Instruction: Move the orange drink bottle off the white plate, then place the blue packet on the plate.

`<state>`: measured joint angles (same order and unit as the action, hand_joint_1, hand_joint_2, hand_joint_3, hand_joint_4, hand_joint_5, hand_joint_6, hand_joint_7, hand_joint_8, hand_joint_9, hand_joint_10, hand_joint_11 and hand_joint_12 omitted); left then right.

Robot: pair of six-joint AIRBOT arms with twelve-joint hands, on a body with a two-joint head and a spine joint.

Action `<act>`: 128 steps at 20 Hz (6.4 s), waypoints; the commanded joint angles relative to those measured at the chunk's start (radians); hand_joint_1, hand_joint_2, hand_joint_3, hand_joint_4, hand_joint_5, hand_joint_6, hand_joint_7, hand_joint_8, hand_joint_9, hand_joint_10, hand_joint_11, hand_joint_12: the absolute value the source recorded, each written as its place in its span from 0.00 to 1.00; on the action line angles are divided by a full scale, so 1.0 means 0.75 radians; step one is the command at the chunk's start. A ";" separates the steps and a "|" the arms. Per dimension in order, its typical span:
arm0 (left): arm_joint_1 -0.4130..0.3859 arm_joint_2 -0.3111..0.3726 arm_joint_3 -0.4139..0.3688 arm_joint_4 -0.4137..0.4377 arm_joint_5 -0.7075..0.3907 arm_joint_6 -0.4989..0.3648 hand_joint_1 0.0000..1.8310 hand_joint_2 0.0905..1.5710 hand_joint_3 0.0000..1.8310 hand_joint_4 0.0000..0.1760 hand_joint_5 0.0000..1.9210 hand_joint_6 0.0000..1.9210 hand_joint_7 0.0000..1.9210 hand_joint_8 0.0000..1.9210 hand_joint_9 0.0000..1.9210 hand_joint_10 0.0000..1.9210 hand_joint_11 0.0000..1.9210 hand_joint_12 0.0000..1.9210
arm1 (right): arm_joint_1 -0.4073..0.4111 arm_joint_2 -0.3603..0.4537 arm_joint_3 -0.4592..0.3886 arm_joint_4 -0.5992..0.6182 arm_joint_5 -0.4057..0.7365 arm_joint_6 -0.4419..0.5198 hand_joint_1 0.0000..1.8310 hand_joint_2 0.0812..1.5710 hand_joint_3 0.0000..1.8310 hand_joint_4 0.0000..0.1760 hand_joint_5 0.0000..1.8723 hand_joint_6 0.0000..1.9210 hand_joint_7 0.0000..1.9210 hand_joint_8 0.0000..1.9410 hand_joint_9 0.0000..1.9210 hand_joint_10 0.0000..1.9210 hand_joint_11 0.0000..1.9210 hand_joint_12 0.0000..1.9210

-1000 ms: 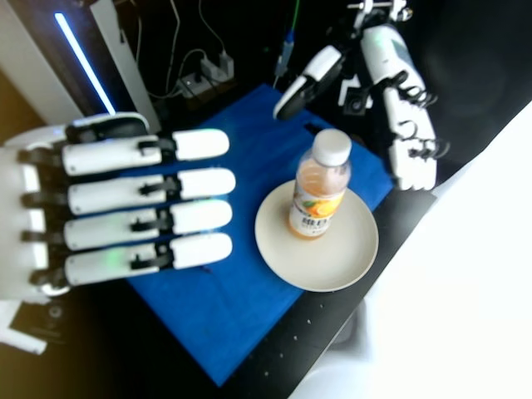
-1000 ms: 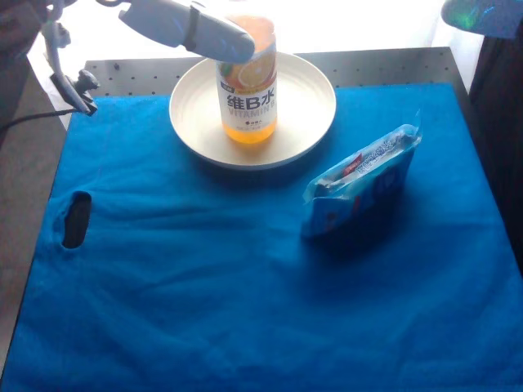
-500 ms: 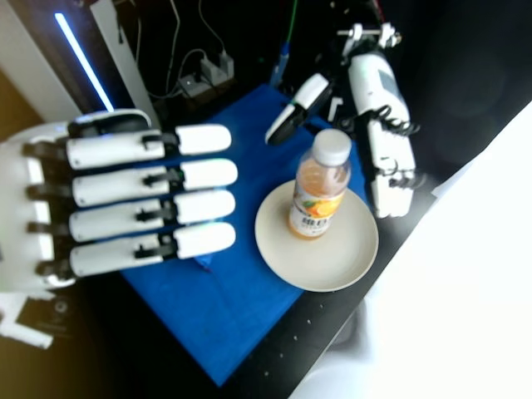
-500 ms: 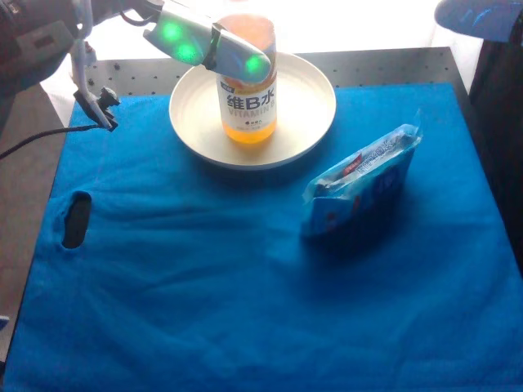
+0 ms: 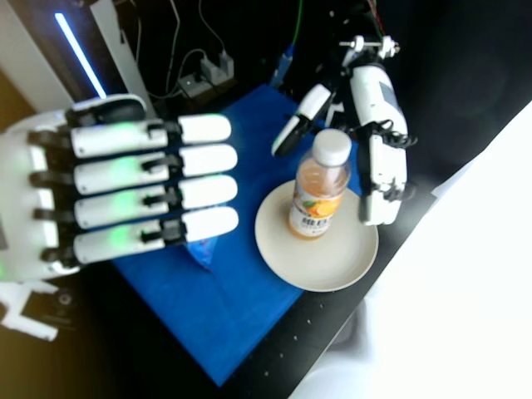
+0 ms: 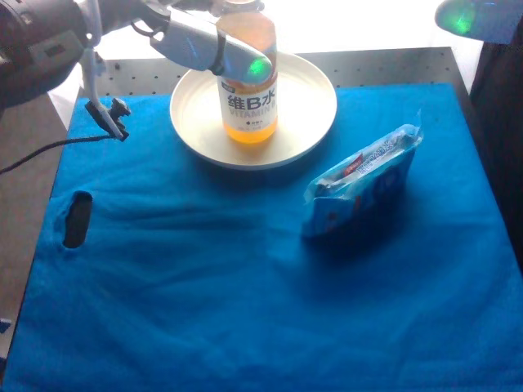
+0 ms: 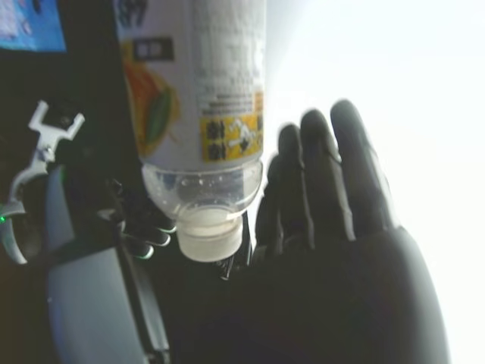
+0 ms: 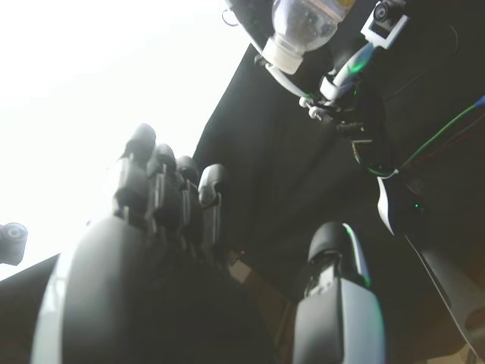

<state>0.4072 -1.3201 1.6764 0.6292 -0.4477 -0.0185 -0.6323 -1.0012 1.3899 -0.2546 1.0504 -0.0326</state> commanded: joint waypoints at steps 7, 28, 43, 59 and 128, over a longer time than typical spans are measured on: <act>-0.006 -0.023 0.017 -0.047 -0.125 -0.011 0.61 0.54 0.00 0.00 0.37 0.01 0.39 0.01 0.39 0.01 0.34 0.11 | 0.023 0.002 -0.002 0.065 0.163 0.010 0.25 0.67 0.00 0.16 0.21 0.00 0.10 0.00 0.07 0.00 0.00 0.20; 0.005 -0.027 0.049 -0.106 -0.159 -0.013 0.76 0.64 0.00 0.00 0.61 0.26 0.59 0.34 0.59 0.52 0.48 0.63 | 0.023 0.002 -0.006 0.065 0.175 0.010 0.23 0.64 0.00 0.13 0.19 0.00 0.14 0.00 0.10 0.00 0.00 0.25; -0.054 0.145 -0.065 -0.042 -0.394 -0.201 0.69 0.69 0.00 0.00 0.61 0.24 0.46 0.68 0.35 0.59 0.22 0.87 | 0.023 0.001 -0.006 0.070 0.178 0.010 0.25 0.64 0.00 0.20 0.20 0.00 0.14 0.00 0.11 0.00 0.00 0.33; -0.079 0.452 -0.361 0.274 -0.556 -0.395 0.67 0.70 0.00 0.00 0.56 0.45 0.44 0.60 0.44 0.39 0.36 0.78 | 0.022 -0.010 -0.005 0.072 0.177 0.010 0.26 0.64 0.00 0.04 0.18 0.00 0.12 0.00 0.10 0.00 0.00 0.29; 0.047 0.716 -0.680 0.742 -0.493 -0.536 0.20 0.57 0.02 0.72 0.00 0.00 0.00 0.00 0.00 0.00 0.01 0.01 | 0.016 -0.030 -0.001 0.073 0.176 0.010 0.23 0.65 0.00 0.28 0.18 0.00 0.10 0.00 0.08 0.00 0.00 0.23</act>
<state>0.4561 -0.7856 1.1667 1.2758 -0.7769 -0.4198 -0.6323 -1.0203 1.3857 -0.2478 1.0725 -0.0330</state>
